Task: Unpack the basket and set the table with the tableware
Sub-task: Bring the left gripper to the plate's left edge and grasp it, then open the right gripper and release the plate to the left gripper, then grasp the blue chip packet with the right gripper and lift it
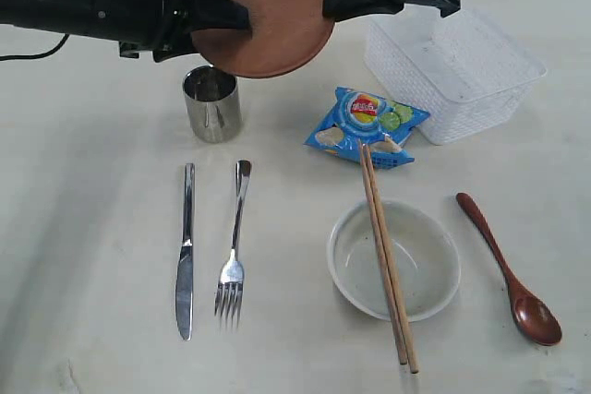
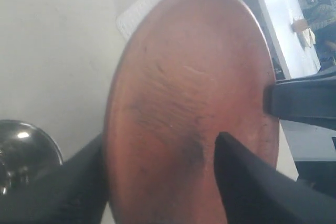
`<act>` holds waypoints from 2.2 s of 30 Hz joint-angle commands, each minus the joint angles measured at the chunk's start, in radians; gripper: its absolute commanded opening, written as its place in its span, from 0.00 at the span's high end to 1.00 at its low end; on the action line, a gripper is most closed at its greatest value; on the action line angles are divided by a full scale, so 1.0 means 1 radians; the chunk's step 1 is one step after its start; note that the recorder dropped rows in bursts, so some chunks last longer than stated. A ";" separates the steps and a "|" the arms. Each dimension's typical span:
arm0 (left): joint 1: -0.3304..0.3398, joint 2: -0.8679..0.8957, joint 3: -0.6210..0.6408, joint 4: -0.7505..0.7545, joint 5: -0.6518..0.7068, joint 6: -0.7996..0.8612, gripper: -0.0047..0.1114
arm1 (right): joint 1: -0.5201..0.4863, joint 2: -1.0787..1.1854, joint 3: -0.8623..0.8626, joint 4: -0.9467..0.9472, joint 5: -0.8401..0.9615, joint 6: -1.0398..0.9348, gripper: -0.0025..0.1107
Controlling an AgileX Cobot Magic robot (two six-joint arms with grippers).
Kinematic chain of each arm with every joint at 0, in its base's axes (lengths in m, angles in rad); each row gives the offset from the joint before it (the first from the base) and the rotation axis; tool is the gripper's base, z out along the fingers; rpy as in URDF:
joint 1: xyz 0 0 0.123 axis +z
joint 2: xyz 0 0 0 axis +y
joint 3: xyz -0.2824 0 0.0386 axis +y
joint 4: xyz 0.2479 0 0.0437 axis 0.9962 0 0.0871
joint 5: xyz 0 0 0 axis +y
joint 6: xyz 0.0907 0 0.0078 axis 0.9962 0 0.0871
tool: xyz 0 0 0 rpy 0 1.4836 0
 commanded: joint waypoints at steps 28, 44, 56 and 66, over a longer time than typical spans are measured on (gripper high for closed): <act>-0.007 0.007 0.005 -0.019 0.029 -0.011 0.96 | -0.006 0.008 -0.001 -0.055 -0.030 -0.010 0.32; -0.007 0.007 0.005 -0.019 0.029 -0.010 0.96 | -0.108 -0.115 -0.003 -0.239 0.038 0.002 0.32; 0.073 0.007 0.005 -0.021 0.067 -0.021 0.96 | 0.025 -0.058 -0.001 -0.503 0.219 -0.175 0.45; 0.106 0.007 0.005 -0.021 0.114 -0.025 0.96 | 0.109 0.076 -0.001 -0.630 0.103 -0.210 0.46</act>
